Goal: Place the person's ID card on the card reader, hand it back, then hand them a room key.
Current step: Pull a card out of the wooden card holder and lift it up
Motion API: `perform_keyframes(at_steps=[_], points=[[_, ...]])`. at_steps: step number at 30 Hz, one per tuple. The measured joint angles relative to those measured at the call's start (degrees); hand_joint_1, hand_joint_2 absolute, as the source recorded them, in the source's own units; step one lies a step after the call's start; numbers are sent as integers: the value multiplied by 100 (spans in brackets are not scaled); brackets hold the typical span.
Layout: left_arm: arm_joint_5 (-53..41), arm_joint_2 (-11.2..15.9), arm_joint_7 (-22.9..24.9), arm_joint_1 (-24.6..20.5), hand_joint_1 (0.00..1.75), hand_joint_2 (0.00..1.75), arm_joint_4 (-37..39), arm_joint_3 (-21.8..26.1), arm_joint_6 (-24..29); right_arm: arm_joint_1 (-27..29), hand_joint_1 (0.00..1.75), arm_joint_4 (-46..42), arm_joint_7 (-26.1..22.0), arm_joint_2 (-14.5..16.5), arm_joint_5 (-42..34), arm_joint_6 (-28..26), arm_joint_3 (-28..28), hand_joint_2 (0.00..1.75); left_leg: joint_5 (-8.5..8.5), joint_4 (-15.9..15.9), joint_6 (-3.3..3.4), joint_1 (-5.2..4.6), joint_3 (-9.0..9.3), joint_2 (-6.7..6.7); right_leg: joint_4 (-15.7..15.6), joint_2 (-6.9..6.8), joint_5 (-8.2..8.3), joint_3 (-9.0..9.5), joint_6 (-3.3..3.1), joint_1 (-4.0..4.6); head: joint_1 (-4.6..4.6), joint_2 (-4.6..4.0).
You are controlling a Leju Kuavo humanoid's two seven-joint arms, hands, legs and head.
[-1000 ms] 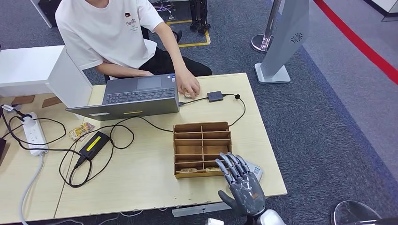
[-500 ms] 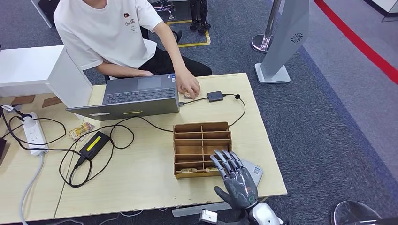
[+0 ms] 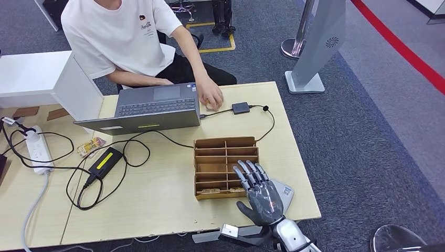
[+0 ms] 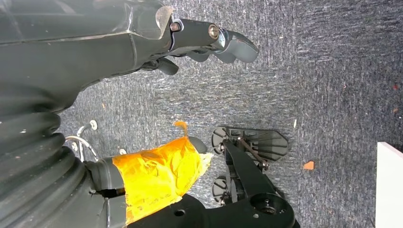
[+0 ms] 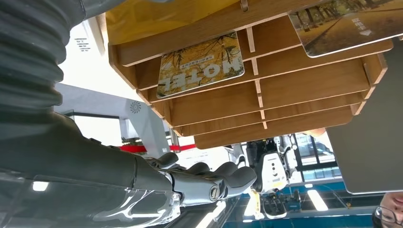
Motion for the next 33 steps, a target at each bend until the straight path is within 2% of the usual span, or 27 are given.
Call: perform_keyframes(at_steps=[2, 3, 6, 7, 33], points=[[1, 0, 0, 0, 0, 175, 0, -1, -1, -17, 0, 36, 5, 17, 0, 2, -8, 175, 0, 0, 0, 0, 0, 0, 0, 0, 0, 0, 0, 0, 0, 0], [2, 0, 0, -1, 0, 175, 0, -2, -1, -22, 24, 51, 5, 22, 0, 3, -11, 175, 0, 0, 0, 0, 0, 0, 0, 0, 0, 0, 0, 0, 0, 1], [8, 1, 4, -1, 0, 175, 0, -2, -2, -32, 154, 87, 4, 39, -8, 3, -29, 175, 0, 0, 0, 0, 0, 0, 0, 0, 0, 0, 0, 0, 1, 1], [14, 1, 7, -1, 0, 175, 0, -1, -2, -33, 175, 95, -6, 44, -26, 3, -34, 175, 0, 0, 0, 0, 0, 0, 0, 0, 0, 0, 0, 0, 1, 0], [66, 11, -15, 0, 0, 175, 0, -40, -53, 141, 175, -141, -152, 58, -401, 29, -272, 175, 0, 0, 0, 0, 0, 0, 0, 0, 0, 0, 0, 0, 0, -1]])
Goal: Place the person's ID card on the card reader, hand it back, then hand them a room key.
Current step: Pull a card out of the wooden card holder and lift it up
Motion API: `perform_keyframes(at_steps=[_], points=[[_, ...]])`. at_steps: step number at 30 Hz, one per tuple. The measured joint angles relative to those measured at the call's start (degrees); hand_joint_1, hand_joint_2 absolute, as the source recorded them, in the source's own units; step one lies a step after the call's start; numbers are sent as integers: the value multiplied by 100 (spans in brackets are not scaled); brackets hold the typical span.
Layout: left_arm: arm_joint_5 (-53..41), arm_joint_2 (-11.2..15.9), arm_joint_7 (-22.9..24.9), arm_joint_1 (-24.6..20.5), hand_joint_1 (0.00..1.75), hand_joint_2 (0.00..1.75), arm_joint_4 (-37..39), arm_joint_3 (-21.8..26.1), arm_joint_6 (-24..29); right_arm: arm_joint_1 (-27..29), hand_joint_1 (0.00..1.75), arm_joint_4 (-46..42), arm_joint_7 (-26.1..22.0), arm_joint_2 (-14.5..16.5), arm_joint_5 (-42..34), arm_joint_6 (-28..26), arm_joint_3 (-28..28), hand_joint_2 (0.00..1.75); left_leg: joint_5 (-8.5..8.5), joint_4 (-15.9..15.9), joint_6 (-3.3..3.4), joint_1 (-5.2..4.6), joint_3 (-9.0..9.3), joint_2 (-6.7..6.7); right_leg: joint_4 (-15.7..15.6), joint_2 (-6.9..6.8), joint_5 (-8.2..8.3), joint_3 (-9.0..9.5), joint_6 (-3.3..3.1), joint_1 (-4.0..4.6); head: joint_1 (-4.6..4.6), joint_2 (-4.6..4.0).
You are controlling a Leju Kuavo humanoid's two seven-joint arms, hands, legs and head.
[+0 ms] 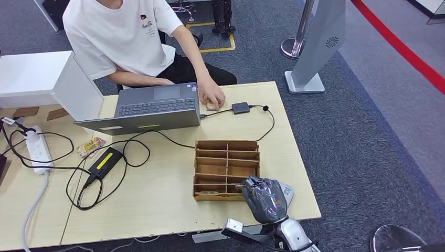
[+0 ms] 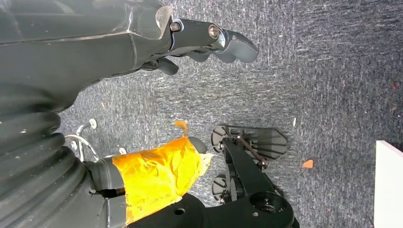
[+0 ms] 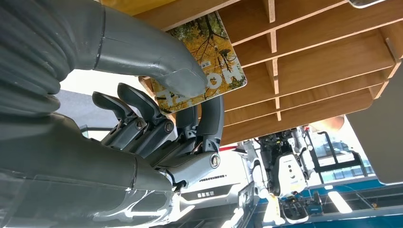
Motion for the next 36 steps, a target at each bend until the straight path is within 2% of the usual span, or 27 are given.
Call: perform_keyframes(at_steps=[11, 17, 22, 30, 36], points=[[27, 13, 44, 0, 0, 175, 0, -6, 216, 26, 175, -69, -64, 1, 7, 10, -32, 175, 0, 0, 0, 0, 0, 0, 0, 0, 0, 0, 0, 0, 1, 0], [79, 15, 90, 1, 0, 175, 0, -51, 236, 21, 175, -530, -57, -1, 8, 175, -145, 175, 0, 0, 0, 0, 0, 0, 0, 0, 0, 0, 0, 0, 1, 1], [116, 22, 109, 2, 0, 175, 0, -96, 233, -108, 175, -1187, 30, -127, -35, 791, -233, 175, 2, 1, 1, 0, 0, 0, 0, 0, 2, 0, 0, 0, 0, 1], [197, 53, 123, 4, 0, 175, 0, -146, 218, -815, 175, -2481, 181, -711, -723, 2199, -263, 175, 4, 5, 2, -2, 0, 1, 0, 1, 6, 1, 2, -2, 1, 2], [205, 54, 123, 2, 0, 175, 0, -188, 219, -1300, 175, -2953, 264, -905, -812, 2357, -277, 175, 4, 5, 2, 0, 1, -2, 1, 0, 6, 1, 2, -2, 0, 1]])
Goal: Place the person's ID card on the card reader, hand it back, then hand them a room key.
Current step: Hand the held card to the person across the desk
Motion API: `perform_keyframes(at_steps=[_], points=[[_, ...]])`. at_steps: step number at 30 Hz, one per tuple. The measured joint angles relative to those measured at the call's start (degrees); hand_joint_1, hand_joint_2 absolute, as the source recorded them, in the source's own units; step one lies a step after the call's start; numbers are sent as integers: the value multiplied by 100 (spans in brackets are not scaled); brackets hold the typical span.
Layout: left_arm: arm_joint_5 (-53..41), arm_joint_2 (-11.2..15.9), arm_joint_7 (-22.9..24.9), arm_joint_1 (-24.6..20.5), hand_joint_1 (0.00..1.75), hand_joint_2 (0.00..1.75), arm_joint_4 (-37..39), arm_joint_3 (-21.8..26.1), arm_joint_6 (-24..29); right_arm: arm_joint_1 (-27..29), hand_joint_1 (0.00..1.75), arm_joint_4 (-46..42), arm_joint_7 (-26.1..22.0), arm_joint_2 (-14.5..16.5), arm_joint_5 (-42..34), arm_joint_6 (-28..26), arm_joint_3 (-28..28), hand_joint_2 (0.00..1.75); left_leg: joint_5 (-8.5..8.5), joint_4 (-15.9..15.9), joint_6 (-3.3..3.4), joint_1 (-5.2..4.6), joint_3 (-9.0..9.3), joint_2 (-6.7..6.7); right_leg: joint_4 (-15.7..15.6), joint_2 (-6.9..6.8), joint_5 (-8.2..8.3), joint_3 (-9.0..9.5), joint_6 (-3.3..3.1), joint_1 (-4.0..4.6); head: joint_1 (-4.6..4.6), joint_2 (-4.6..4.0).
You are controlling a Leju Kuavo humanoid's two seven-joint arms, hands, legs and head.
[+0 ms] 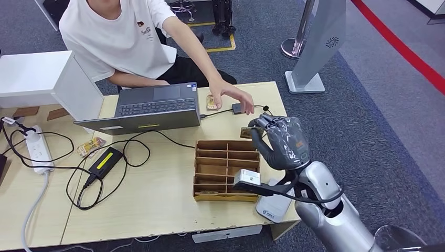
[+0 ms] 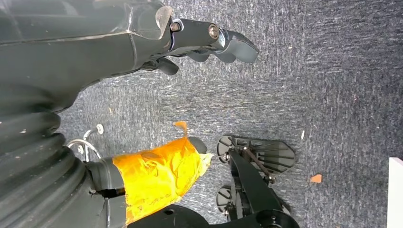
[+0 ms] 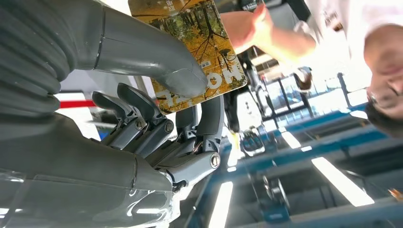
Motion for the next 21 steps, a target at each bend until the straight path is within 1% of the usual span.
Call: perform_keyframes(at_steps=[4, 9, 11, 15, 21], points=[[8, 0, -10, -1, 0, 175, 0, -31, -23, -102, 175, -91, 75, -45, 168, -58, 9, 175, 0, -1, 0, 0, -3, 1, 1, 1, 0, -1, 0, 1, 0, -1], [-97, -3, -20, -27, 0, 175, 0, -104, -42, -564, 175, 131, 401, 5, 856, -122, 143, 175, 2, -2, 2, 0, -4, 1, 2, 1, 0, 2, 0, 2, 1, -1], [-156, -8, -19, -38, 0, 175, 0, -160, -48, -795, 175, 403, 540, 113, 1185, -239, 239, 175, 6, -2, 2, 0, -4, 2, 3, 2, 2, 2, -1, 2, 1, -1], [-287, -19, 0, -91, 0, 175, 0, -303, -52, -1340, 175, 1261, 802, 434, 1983, -815, 438, 175, 14, -1, -1, 1, 3, 2, 4, 5, 7, 2, -4, 2, 0, 0], [-370, -26, 38, -124, 0, 175, 0, -430, -52, -1680, 175, 2037, 835, 713, 2383, -1185, 591, 175, 17, -2, -1, 1, -2, -2, 5, 0, 7, 1, -4, 3, 0, 1]])
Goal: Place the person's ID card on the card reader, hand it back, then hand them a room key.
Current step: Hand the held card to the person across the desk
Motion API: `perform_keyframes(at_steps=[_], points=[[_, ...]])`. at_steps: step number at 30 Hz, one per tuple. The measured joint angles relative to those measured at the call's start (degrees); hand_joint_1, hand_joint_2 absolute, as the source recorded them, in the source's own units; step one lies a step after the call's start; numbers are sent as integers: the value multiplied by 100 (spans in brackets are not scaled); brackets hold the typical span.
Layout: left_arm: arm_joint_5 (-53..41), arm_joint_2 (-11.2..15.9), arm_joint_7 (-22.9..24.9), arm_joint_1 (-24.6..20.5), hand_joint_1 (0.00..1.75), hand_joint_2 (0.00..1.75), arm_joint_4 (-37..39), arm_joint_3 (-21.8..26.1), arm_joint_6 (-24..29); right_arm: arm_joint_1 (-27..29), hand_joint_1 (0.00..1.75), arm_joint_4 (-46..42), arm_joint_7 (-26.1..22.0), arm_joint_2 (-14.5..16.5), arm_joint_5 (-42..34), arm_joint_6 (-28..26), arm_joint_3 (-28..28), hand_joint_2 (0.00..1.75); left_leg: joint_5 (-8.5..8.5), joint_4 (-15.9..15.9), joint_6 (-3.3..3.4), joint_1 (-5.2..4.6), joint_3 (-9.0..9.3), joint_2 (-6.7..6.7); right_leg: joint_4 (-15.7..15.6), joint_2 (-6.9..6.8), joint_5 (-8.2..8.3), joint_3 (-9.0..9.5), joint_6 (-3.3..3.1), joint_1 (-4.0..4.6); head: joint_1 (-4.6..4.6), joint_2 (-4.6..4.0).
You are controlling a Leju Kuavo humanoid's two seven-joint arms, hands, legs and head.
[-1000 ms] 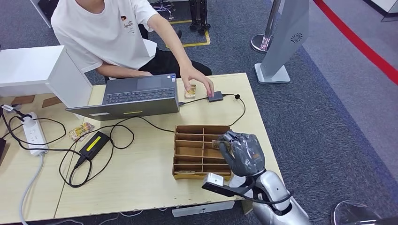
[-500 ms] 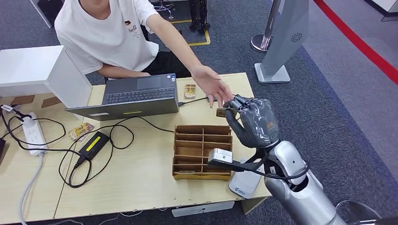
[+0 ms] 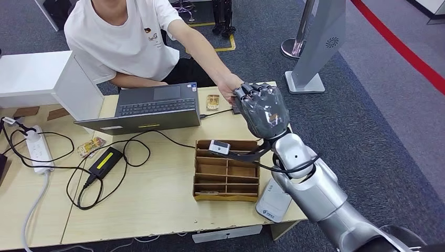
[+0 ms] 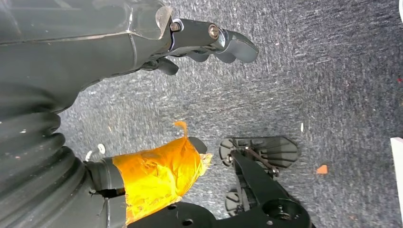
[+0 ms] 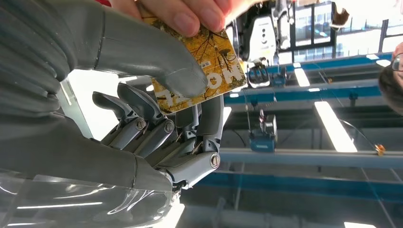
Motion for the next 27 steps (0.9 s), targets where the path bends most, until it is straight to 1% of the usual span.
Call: perform_keyframes(at_steps=[3, 5, 9, 14, 21, 24, 27], points=[[-70, -4, 58, -50, 0, 175, 0, -67, 2, -137, 175, 417, 14, 169, 277, -358, 47, 175, 0, 0, 0, 0, -3, -3, 0, -2, 0, -2, 0, 0, 0, 0], [-98, -12, 81, -75, 0, 175, 0, -96, 2, -209, 175, 642, 31, 268, 370, -480, 74, 175, 0, 0, 0, 0, -3, -5, 0, -4, 0, -2, 0, 0, 0, -1], [-120, -22, 89, -94, 0, 175, 0, -152, -10, -282, 0, 991, 43, 426, 399, -546, 108, 175, 0, 0, 0, 0, -6, -5, -1, -4, -1, -4, 1, 0, 1, -1], [-126, -22, 67, -115, 0, 175, 0, -194, -44, -297, 0, 1229, -3, 537, 397, -585, 147, 175, -1, 0, 0, 0, -6, -4, -2, -3, -3, -7, 3, 0, 1, 1], [-23, -20, 62, -111, 0, 175, 0, -195, -11, -353, 0, 1360, 52, 489, 395, -569, 66, 175, 0, 1, 0, -1, -4, -3, -3, -2, 0, -7, 4, -1, 0, -1], [51, -19, 61, -82, 0, 175, 0, -195, -5, -433, 0, 1390, 132, 303, 457, -524, -78, 175, 0, 4, 1, -1, -4, -4, -3, -3, 1, -6, 4, -1, 0, -1], [137, -9, 47, -41, 0, 175, 0, -194, 9, -512, 0, 1424, 184, -56, 573, -444, -294, 175, 0, 7, 1, -2, -5, -7, -5, -5, 2, -5, 4, -3, -1, -1]])
